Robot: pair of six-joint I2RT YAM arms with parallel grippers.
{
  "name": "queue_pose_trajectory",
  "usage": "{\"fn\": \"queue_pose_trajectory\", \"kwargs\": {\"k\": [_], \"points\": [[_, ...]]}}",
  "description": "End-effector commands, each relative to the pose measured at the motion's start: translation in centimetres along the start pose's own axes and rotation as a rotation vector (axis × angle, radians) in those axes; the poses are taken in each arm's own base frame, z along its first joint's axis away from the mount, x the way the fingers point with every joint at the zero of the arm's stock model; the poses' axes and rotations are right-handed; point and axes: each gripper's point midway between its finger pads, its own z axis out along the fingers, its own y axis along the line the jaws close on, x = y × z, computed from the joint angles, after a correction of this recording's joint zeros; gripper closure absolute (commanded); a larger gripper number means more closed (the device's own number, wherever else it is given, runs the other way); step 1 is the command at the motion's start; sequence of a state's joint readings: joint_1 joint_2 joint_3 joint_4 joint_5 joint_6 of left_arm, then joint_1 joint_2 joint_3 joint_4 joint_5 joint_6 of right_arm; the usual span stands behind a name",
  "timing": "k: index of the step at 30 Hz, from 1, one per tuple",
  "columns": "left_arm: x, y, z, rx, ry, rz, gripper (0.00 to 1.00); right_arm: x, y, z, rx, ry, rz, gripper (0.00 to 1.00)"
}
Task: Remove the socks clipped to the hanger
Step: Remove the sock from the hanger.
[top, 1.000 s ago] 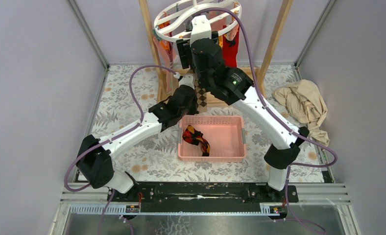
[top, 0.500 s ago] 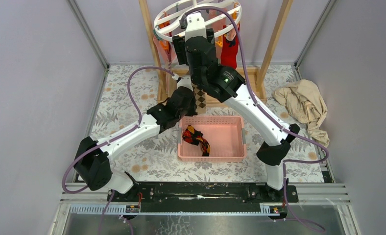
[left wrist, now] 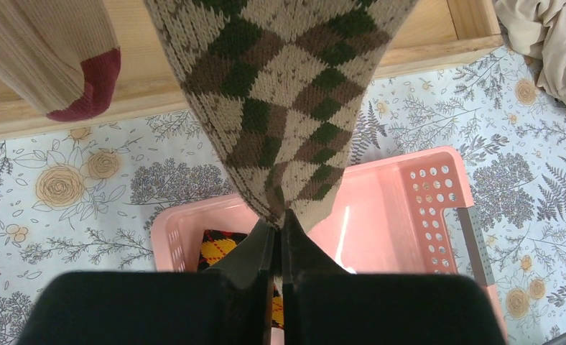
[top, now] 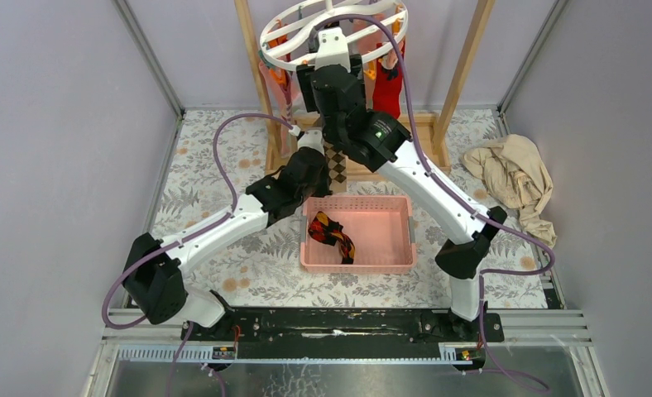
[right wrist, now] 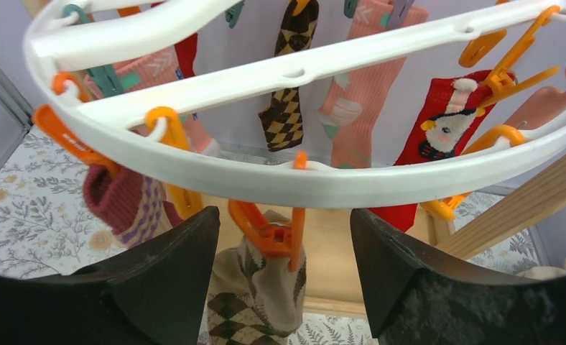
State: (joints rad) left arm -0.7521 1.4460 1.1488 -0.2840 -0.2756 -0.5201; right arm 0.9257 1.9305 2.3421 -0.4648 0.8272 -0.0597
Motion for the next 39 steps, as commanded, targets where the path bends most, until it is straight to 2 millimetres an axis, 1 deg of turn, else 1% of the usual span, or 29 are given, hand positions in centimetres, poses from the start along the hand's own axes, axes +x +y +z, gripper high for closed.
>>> {"fn": "queue_pose_trajectory", "kwargs": {"k": [1, 6, 9, 12, 16, 19, 20, 23, 26, 28, 32, 33, 34, 35, 36, 37, 39], "points": [[-1.8, -0.5, -0.8, 0.014, -0.072, -0.008, 0.97, -2.4, -2.9, -0.7, 0.035, -0.045, 0.102, 0.26], [-1.7, -0.4, -0.8, 0.013, -0.069, -0.007, 0.97, -2.8, -3.4, -0.1, 0.035, -0.054, 0.121, 0.27], [-1.6, -0.4, -0.8, 0.011, -0.065, -0.005, 0.97, -3.5, -3.6, 0.2, 0.03, -0.068, 0.136, 0.28], [-1.4, -0.2, -0.7, 0.006, -0.063, -0.004, 0.97, -3.9, -3.4, 0.5, 0.023, -0.08, 0.147, 0.29], [-1.2, -0.1, -0.6, 0.002, -0.057, -0.002, 0.97, -4.3, -3.3, 0.5, 0.014, -0.095, 0.161, 0.32], [-0.9, 0.0, -0.5, -0.002, -0.052, -0.001, 0.97, -4.4, -3.1, 0.5, 0.004, -0.102, 0.167, 0.36], [-1.0, 0.0, -0.5, -0.001, -0.052, -0.001, 0.97, -4.4, -3.0, 0.5, 0.005, -0.102, 0.167, 0.38], [-0.9, 0.0, -0.4, -0.003, -0.051, 0.0, 0.97, -4.2, -2.8, 0.5, -0.005, -0.098, 0.162, 0.55], [-1.0, 0.0, -0.4, -0.006, -0.052, 0.002, 0.97, -3.7, -2.6, 0.5, -0.013, -0.089, 0.18, 0.64], [-1.0, 0.1, -0.4, -0.007, -0.051, 0.002, 0.97, -3.3, -2.5, 0.6, -0.018, -0.083, 0.175, 0.76], [-0.8, 0.1, -0.4, -0.009, -0.047, 0.004, 0.97, -2.9, -2.4, 0.5, -0.029, -0.076, 0.168, 0.86], [-0.7, 0.2, -0.4, -0.01, -0.045, 0.005, 0.97, -2.8, -2.4, 0.4, -0.03, -0.075, 0.169, 0.88], [-0.6, 0.3, -0.4, -0.012, -0.044, 0.004, 0.97, -2.8, -2.4, 0.4, -0.03, -0.075, 0.17, 0.86], [-0.5, 0.3, -0.4, -0.011, -0.041, 0.003, 0.97, -2.7, -2.4, 0.4, -0.033, -0.074, 0.169, 0.78], [-0.5, 0.3, -0.5, -0.009, -0.04, 0.003, 0.97, -2.6, -2.4, 0.4, -0.035, -0.072, 0.168, 0.65], [-0.4, 0.2, -0.5, -0.004, -0.037, 0.002, 0.97, -2.7, -2.5, 0.2, -0.036, -0.072, 0.17, 0.56], [-0.4, -0.1, -0.8, 0.017, -0.034, 0.001, 0.97, -2.4, -2.6, 0.1, -0.041, -0.067, 0.17, 0.44]]}}
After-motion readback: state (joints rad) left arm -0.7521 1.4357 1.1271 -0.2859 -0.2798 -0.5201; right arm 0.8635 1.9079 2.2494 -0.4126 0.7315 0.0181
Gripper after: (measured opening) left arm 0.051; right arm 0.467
